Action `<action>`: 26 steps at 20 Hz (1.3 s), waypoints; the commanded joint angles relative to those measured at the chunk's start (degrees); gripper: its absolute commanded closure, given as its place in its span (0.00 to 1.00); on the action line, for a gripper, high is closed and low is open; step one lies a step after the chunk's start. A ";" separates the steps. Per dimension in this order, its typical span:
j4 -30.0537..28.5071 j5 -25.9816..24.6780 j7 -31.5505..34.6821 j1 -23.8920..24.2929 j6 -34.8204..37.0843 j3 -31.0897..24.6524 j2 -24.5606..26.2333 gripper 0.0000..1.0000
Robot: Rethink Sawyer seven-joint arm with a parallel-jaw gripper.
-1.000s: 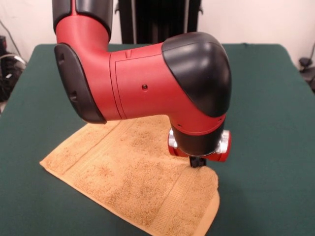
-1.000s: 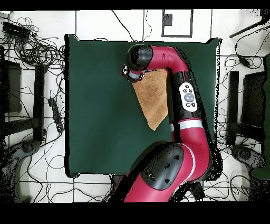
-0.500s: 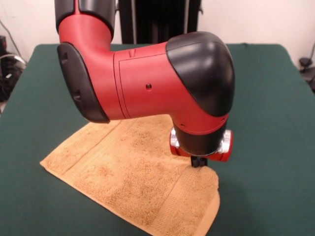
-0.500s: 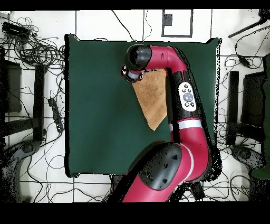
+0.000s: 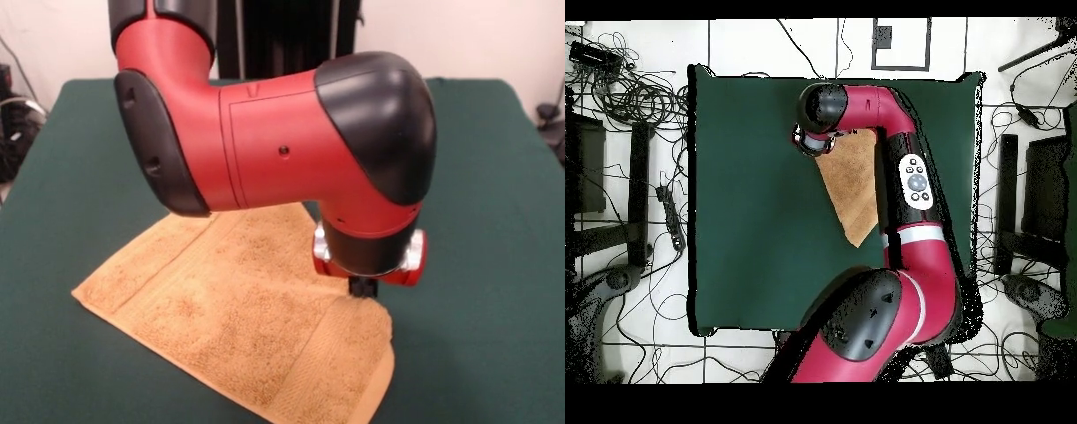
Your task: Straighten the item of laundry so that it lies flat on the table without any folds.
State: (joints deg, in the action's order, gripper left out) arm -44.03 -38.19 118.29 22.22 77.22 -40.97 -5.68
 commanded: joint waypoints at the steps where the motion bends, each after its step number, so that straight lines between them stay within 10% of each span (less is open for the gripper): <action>1: -2.31 2.96 -8.89 -4.21 7.29 0.84 -0.02 1.00; 12: 1.03 5.00 -11.48 -4.86 13.83 0.35 -1.33 1.00; 18: -1.60 3.48 -12.05 -3.56 6.14 1.25 -2.10 1.00; 26: 8.65 -0.30 -16.93 -4.18 10.75 0.61 4.39 1.00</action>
State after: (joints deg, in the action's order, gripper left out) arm -40.80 -34.78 118.29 19.84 85.81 -40.95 -5.75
